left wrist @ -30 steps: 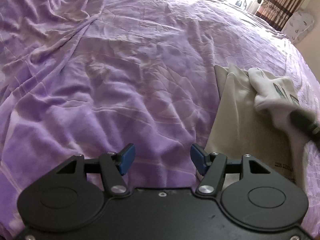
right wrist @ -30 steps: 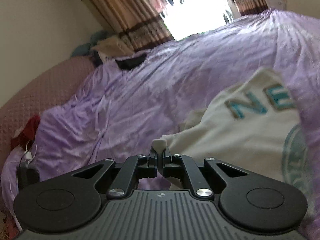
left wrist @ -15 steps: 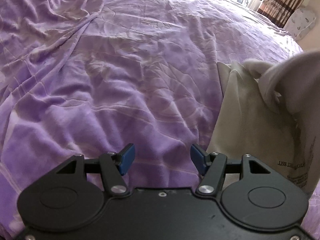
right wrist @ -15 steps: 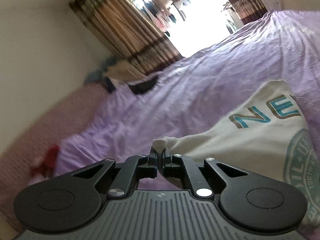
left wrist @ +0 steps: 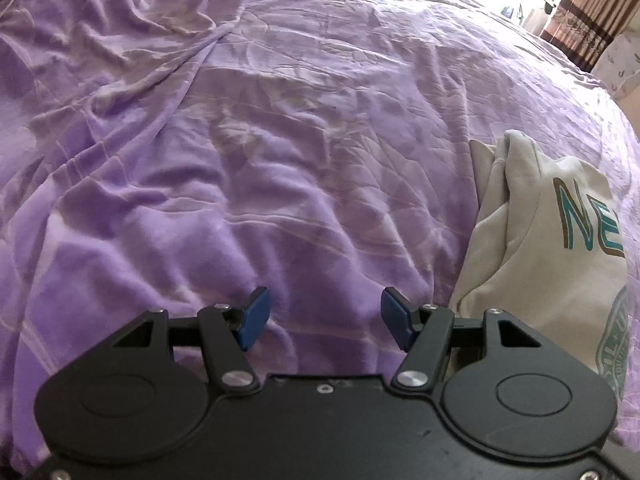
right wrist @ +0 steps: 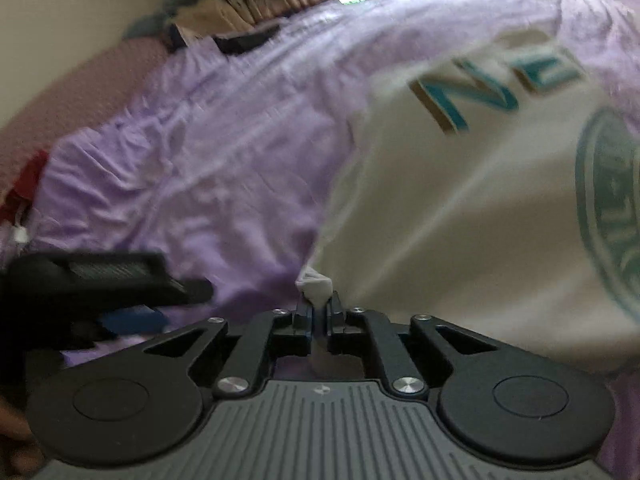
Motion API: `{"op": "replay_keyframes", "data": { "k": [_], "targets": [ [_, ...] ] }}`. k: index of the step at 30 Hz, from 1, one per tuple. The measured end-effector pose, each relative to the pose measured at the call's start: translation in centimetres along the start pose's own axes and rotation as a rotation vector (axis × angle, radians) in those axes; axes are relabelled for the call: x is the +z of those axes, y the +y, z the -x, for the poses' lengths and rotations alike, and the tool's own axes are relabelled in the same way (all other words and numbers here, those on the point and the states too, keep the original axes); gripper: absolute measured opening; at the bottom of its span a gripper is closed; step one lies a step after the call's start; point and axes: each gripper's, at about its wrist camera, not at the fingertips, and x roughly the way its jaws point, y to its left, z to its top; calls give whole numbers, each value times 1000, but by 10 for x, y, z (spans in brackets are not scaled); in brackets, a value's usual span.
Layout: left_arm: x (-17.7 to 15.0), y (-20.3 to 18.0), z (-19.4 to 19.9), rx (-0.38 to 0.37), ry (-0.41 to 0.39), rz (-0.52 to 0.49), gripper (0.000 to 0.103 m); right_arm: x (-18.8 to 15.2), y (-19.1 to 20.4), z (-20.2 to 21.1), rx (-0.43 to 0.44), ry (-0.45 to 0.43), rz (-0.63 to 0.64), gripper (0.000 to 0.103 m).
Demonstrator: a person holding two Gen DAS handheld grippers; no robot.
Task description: Fold small clothes
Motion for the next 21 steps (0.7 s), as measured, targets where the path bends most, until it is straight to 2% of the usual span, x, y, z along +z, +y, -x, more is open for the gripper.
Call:
{"op": "replay_keyframes", "data": {
  "k": [2, 7, 11, 14, 18, 21],
  "targets": [
    [-1, -3, -1, 3, 5, -9, 63, -2, 0, -2, -2, -5, 10, 9],
    [-2, -8, -4, 12, 13, -34, 63, 3, 7, 13, 28, 19, 30, 27],
    [-2, -8, -6, 11, 16, -32, 63, 7, 14, 28, 54, -6, 57, 27],
    [-2, -9, -7, 7, 20, -42, 63, 8, 21, 25, 53, -8, 74, 27],
    [-1, -9, -8, 3, 25, -57, 63, 2, 20, 7, 26, 60, 71, 27],
    [0, -8, -9, 0, 25, -57, 63, -1, 17, 8, 34, 59, 55, 27]
  ]
}}
